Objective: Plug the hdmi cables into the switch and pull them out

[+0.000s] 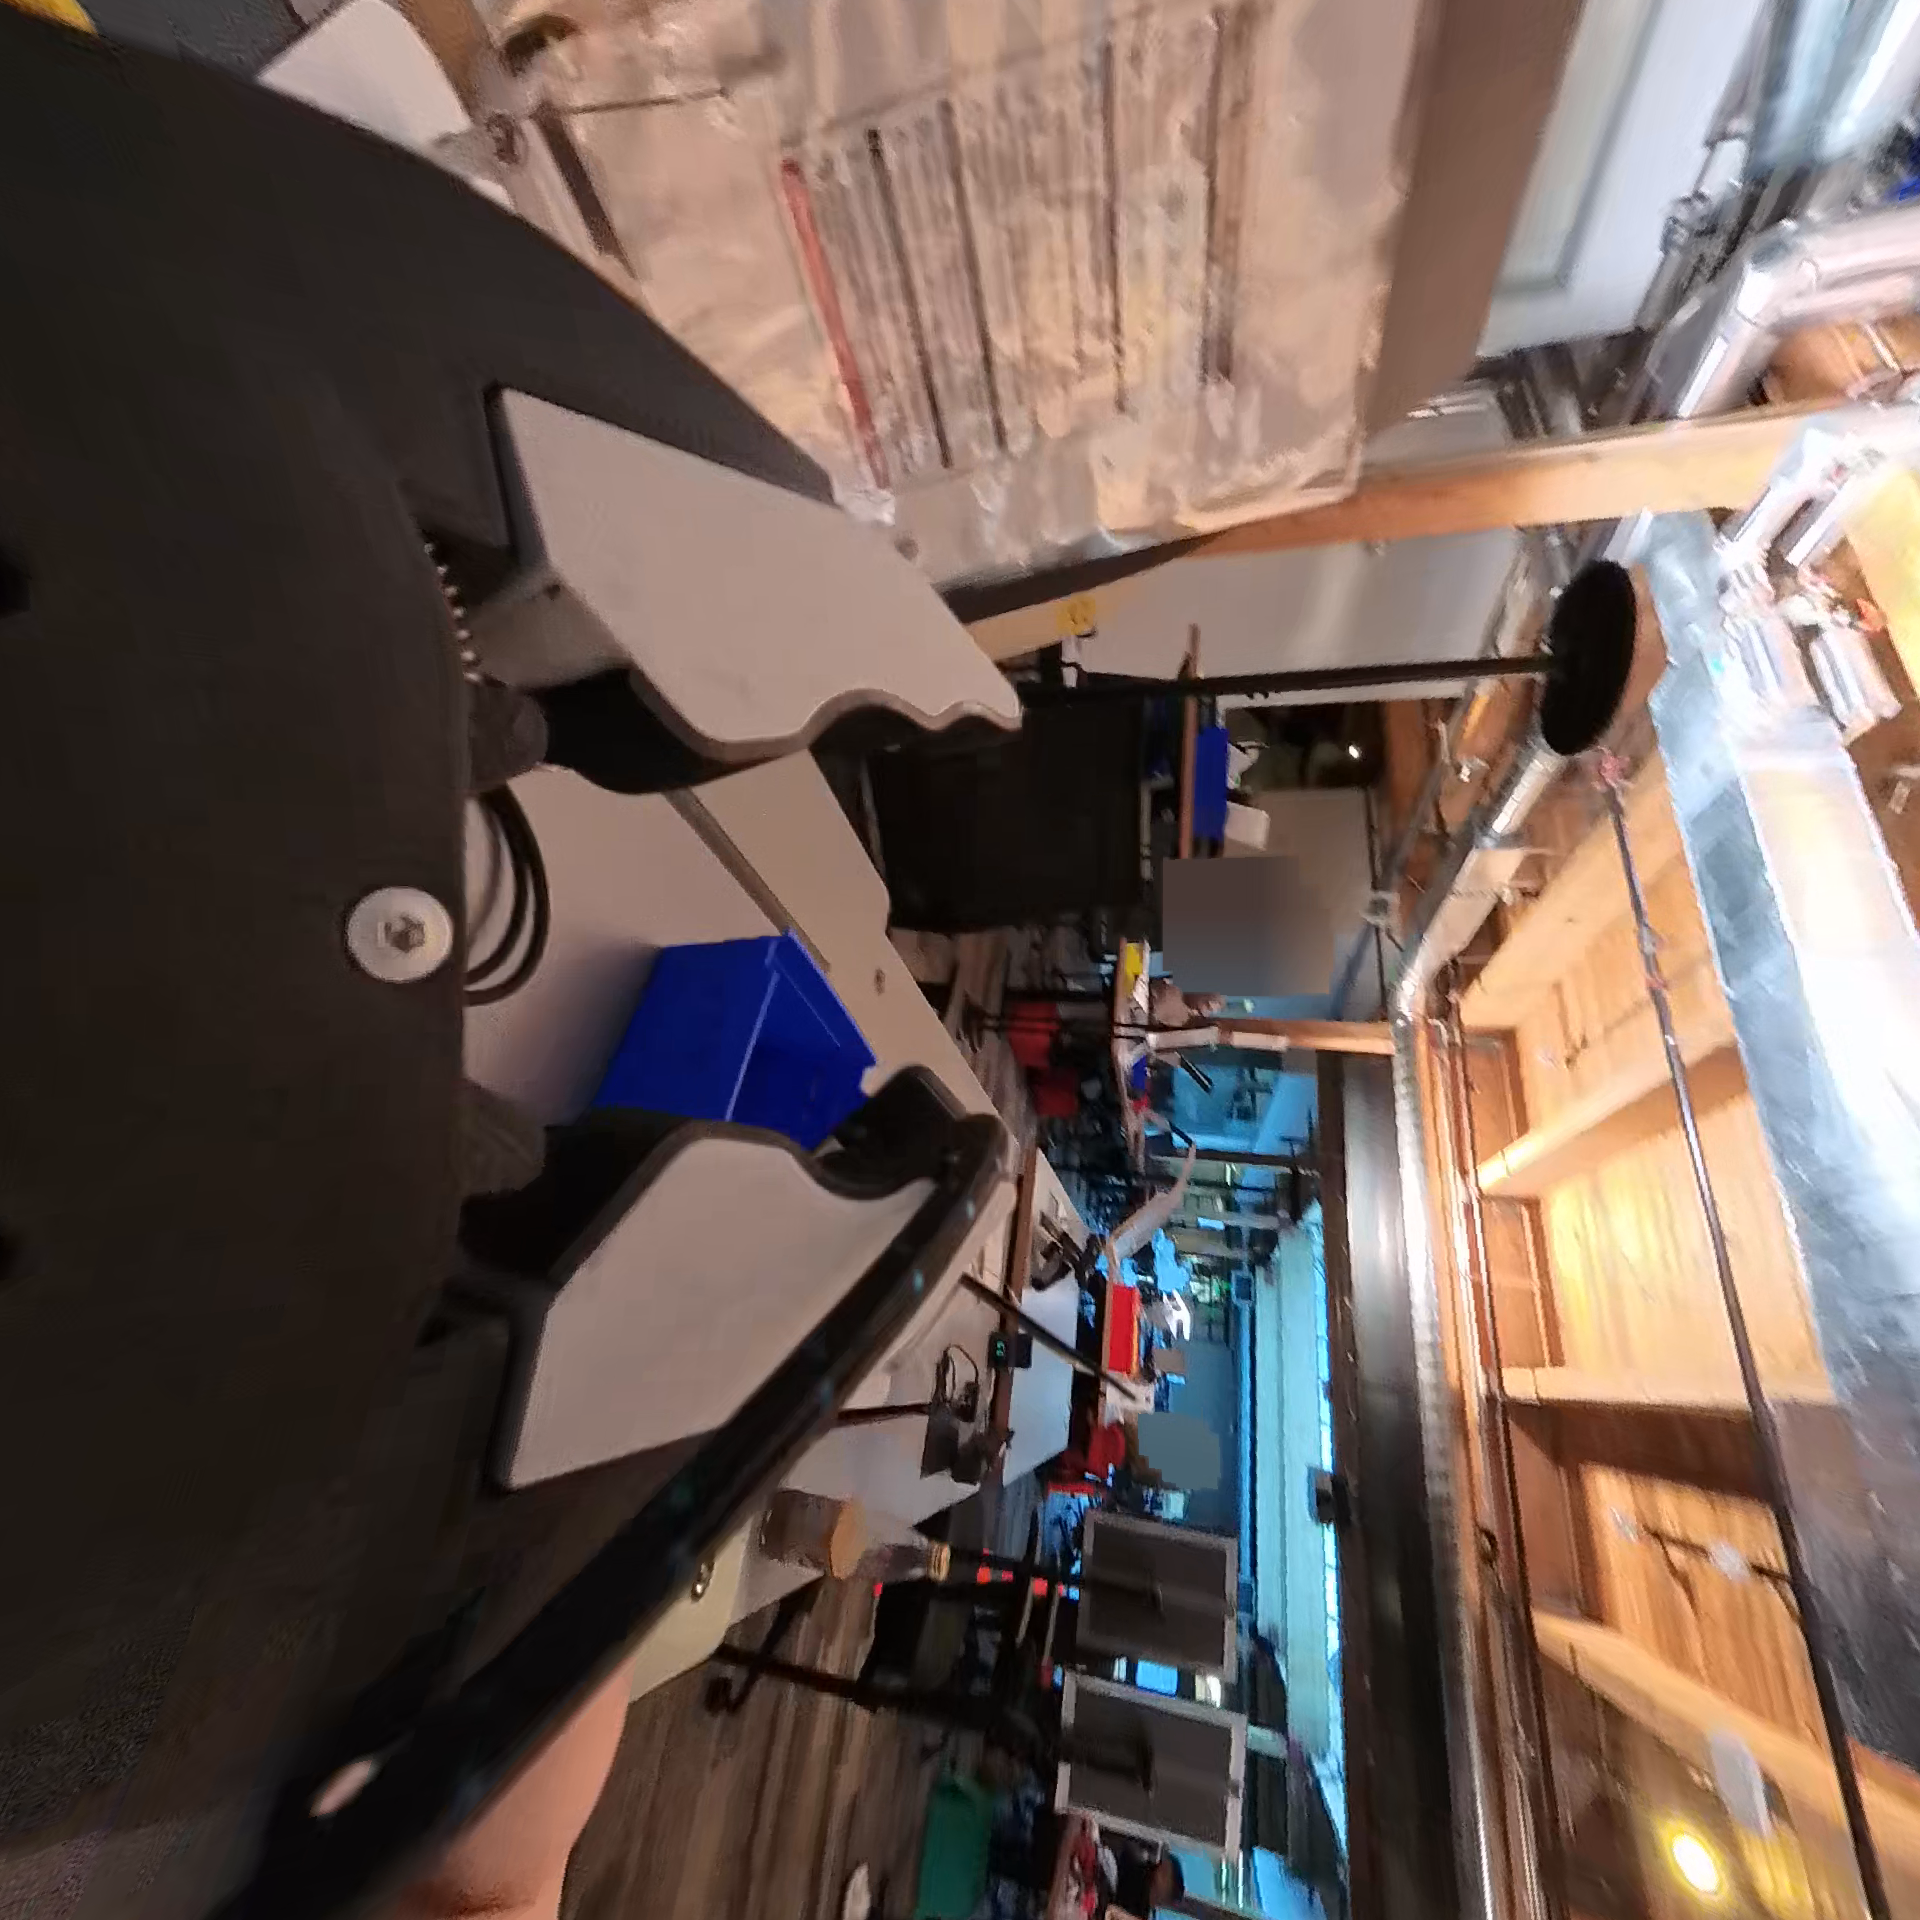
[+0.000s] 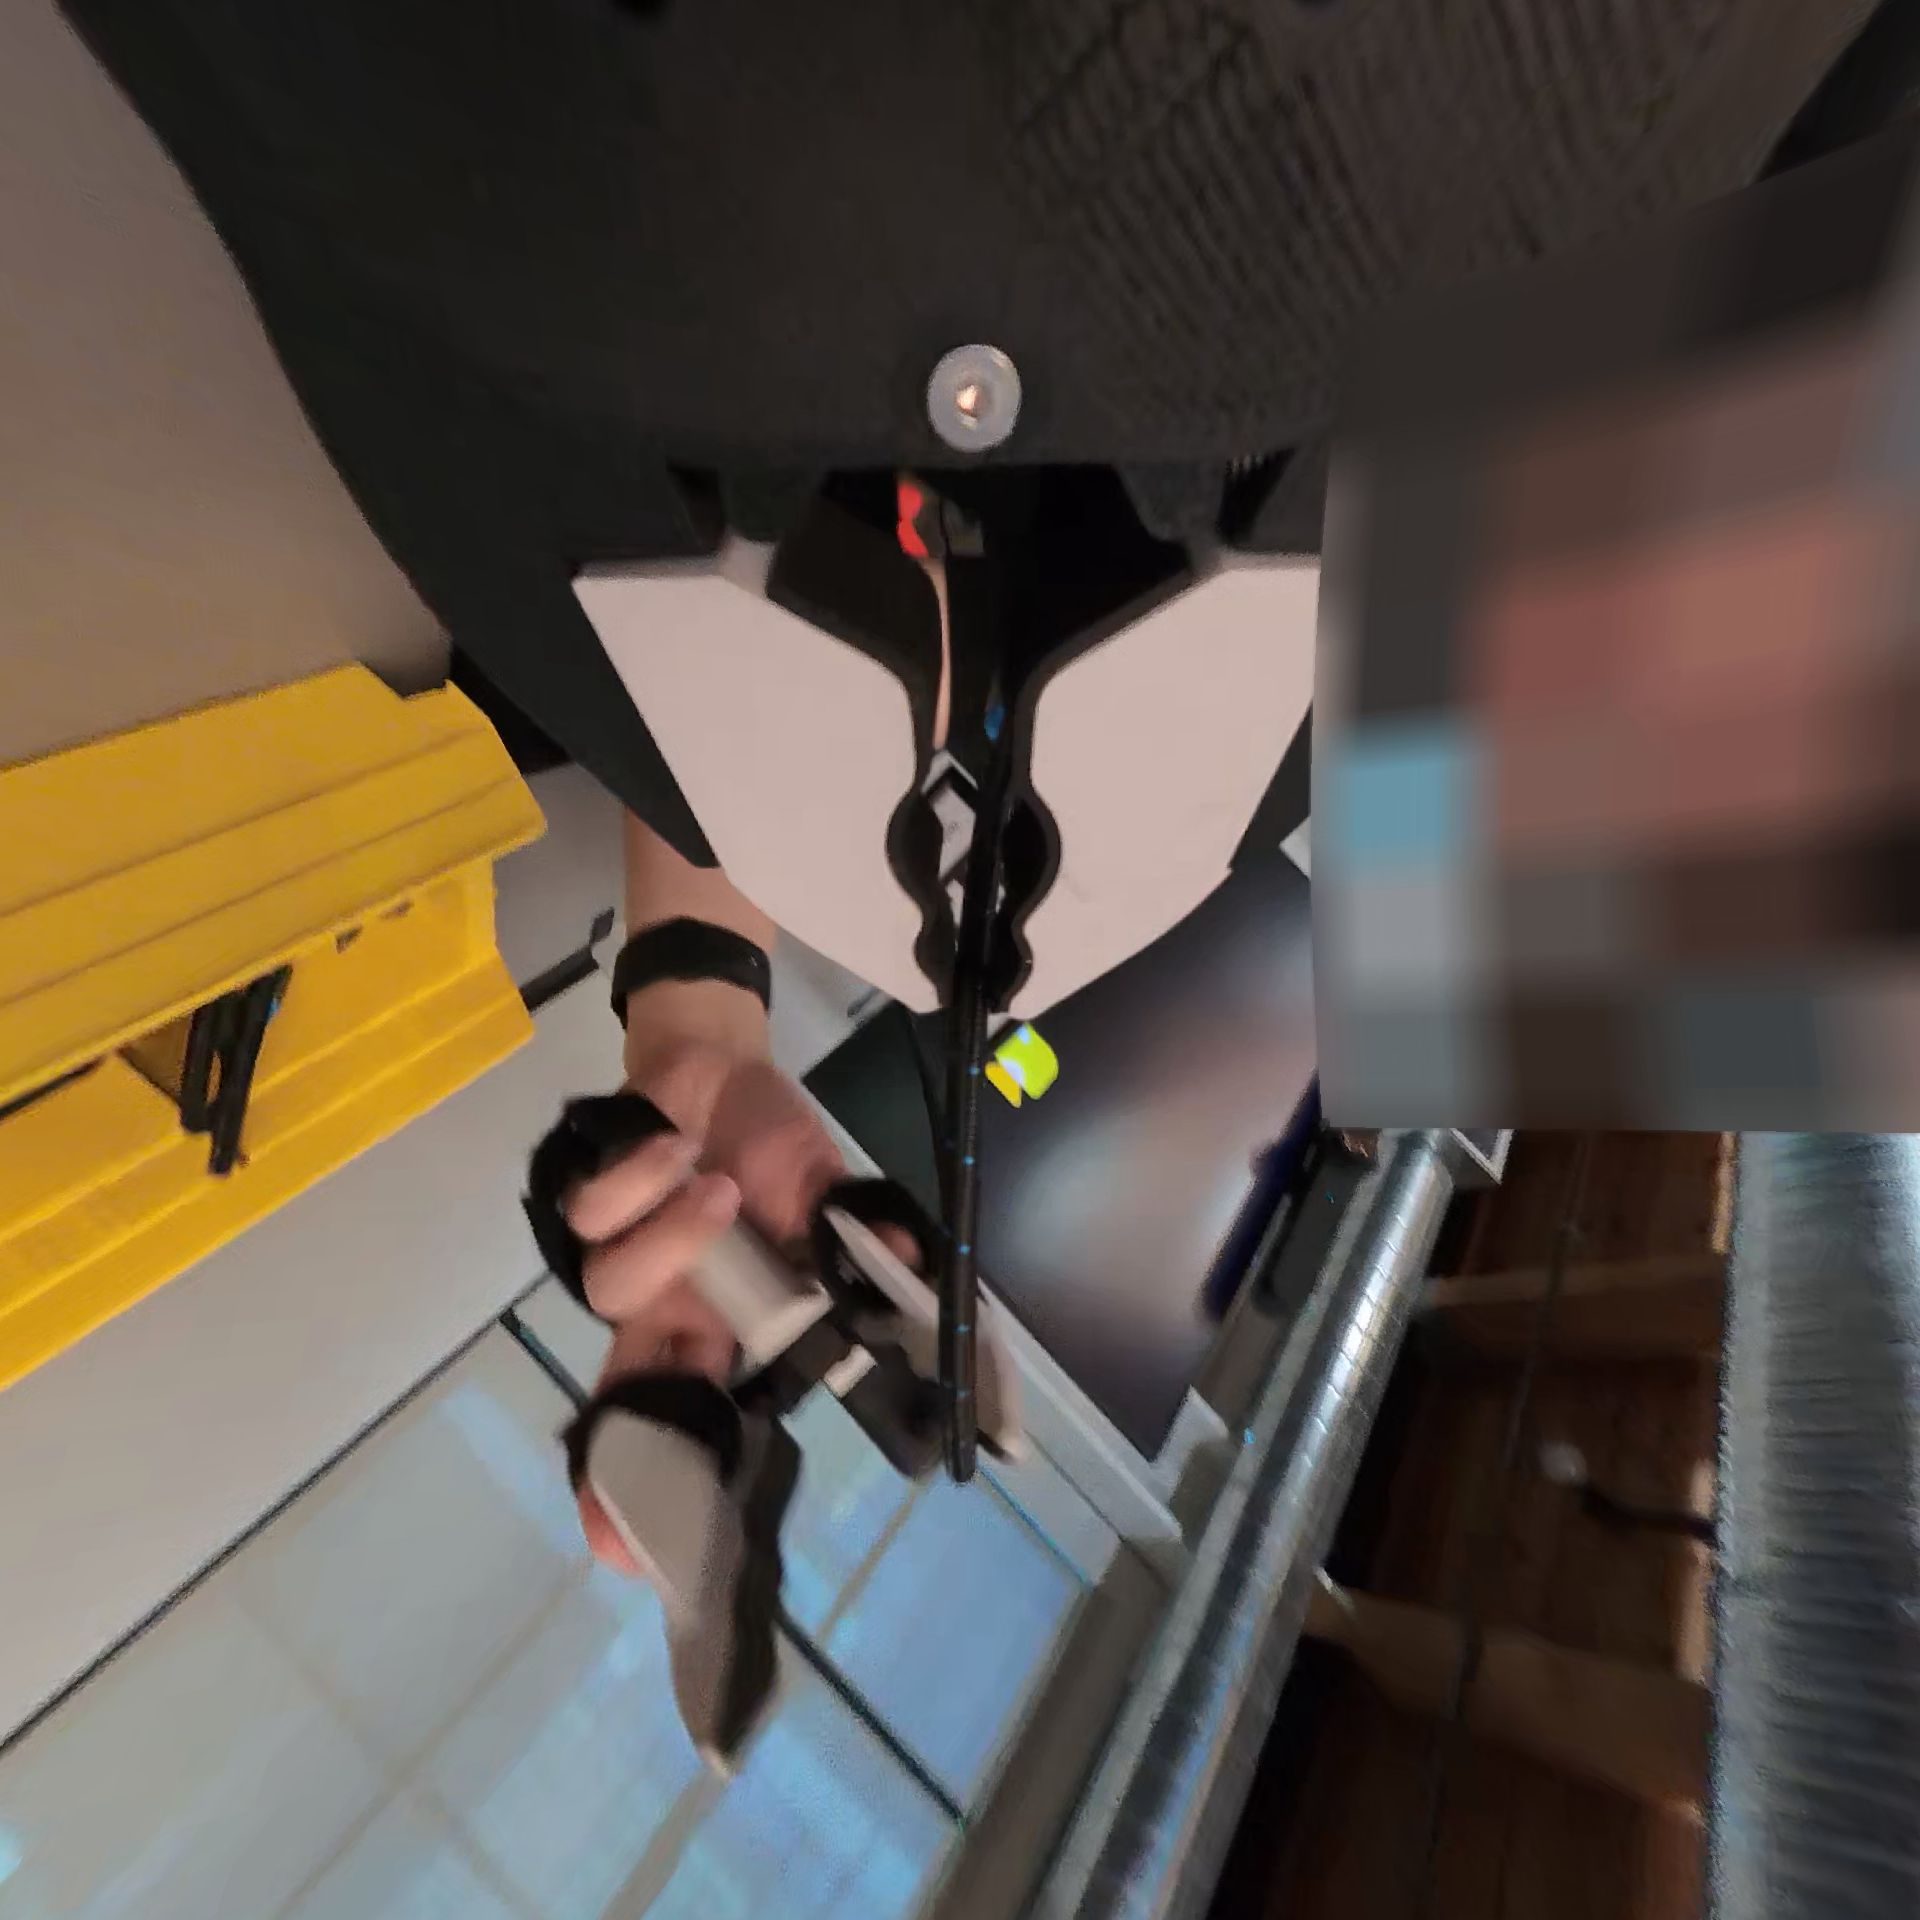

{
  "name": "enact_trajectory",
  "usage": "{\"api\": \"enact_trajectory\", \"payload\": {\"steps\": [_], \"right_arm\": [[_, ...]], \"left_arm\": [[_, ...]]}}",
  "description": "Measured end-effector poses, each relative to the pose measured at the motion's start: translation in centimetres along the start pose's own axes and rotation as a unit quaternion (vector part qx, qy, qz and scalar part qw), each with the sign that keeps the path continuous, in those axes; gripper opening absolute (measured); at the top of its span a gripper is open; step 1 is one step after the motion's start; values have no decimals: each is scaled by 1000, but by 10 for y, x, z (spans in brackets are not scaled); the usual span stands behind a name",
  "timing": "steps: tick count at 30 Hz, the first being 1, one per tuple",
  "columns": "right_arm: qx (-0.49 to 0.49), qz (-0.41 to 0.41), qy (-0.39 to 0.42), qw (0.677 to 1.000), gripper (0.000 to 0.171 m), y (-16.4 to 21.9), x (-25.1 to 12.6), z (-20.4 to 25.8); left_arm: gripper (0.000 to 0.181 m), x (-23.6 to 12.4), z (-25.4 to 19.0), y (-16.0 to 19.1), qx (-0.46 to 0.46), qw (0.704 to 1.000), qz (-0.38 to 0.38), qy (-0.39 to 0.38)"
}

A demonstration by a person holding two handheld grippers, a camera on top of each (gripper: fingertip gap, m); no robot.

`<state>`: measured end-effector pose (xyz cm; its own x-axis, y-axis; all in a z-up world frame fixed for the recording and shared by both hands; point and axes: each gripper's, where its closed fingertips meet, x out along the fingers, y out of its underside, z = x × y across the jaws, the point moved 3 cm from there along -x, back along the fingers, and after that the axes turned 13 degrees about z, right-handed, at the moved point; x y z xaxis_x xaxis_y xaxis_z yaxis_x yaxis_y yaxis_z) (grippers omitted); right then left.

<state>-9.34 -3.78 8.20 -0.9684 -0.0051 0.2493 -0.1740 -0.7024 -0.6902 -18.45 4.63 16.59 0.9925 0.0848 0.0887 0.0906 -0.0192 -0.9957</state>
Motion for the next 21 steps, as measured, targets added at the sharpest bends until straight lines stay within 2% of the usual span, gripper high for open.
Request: {"api": "enact_trajectory", "payload": {"steps": [2, 5, 8, 13, 18, 21], "right_arm": [[-3, -33, 10, 999, 7, -11, -15, 7], [-14, -65, 7, 998, 7, -22, -32, 19], [-17, -93, 41, 995, 7, -29, -46, 22], [17, -161, 81, 983, 7, -37, -73, 6], [61, -226, 109, 966, 7, -38, -100, -19], [69, -252, 119, 958, 8, -38, -110, -24]], "left_arm": [[79, 5, 9, 8, -12, 1000, 18, -19], [72, 12, 18, 22, -24, 997, 56, -36], [71, 11, 30, 28, -56, 995, 66, -49], [69, -8, 63, 29, -87, 978, 86, -166], [58, 7, 21, 11, -18, 973, 112, -202], [59, 36, -34, 14, 2, 979, 144, -145]]}}
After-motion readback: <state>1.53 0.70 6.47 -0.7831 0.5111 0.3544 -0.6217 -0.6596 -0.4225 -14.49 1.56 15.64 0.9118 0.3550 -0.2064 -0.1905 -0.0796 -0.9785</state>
